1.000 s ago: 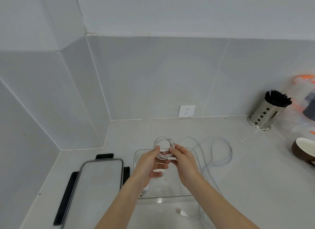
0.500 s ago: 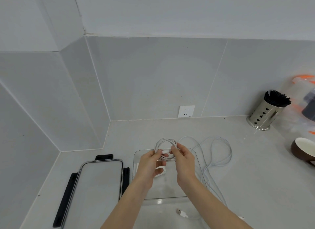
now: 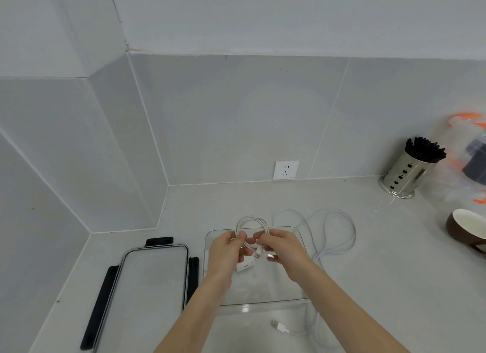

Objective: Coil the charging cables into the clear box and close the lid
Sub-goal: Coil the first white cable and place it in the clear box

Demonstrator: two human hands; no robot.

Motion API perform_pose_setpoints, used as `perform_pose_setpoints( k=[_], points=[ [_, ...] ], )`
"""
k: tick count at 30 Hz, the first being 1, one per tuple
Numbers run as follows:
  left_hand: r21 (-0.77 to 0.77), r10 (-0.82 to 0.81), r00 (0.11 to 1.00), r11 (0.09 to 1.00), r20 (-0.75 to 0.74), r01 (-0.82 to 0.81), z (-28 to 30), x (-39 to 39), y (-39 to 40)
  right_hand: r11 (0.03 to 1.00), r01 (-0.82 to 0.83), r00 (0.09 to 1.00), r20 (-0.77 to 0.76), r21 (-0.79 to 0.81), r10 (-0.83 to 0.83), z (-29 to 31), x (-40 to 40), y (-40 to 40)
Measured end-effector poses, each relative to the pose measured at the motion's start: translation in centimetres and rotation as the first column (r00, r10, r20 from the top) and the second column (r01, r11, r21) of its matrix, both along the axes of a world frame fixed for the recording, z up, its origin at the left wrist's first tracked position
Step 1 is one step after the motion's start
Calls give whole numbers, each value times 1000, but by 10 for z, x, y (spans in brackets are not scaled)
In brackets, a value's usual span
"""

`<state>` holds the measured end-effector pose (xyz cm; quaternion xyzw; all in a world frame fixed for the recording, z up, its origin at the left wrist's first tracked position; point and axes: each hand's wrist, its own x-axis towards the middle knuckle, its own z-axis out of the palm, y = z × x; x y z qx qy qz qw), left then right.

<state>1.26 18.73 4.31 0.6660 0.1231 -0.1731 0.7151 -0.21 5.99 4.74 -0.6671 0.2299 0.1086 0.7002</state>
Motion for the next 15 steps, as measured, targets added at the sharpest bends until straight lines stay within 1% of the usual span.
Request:
perform_pose_setpoints(
  k=[3,6,10,13,15],
  points=[
    [69,40,997,997,67,-45,-3,-1,-2,996,-89,996,12,8,89,4,-3,-2],
    [49,91,993,994,69,-95,-5,-2,-1,983,-180,983,30,40,179,8,-4,-6],
    [-4,-18,998,1000,53,18,-7,-2,1,987,-152,988,21,43,151,2,-4,-14],
    [27,-95,995,995,28,94,-14,-3,1,985,-169,985,-28,-34,168,-9,-8,-18],
    [51,-123,992,991,-8,124,-21,-5,-1,986,-149,988,-54,-72,145,-18,-10,-21]
  ],
)
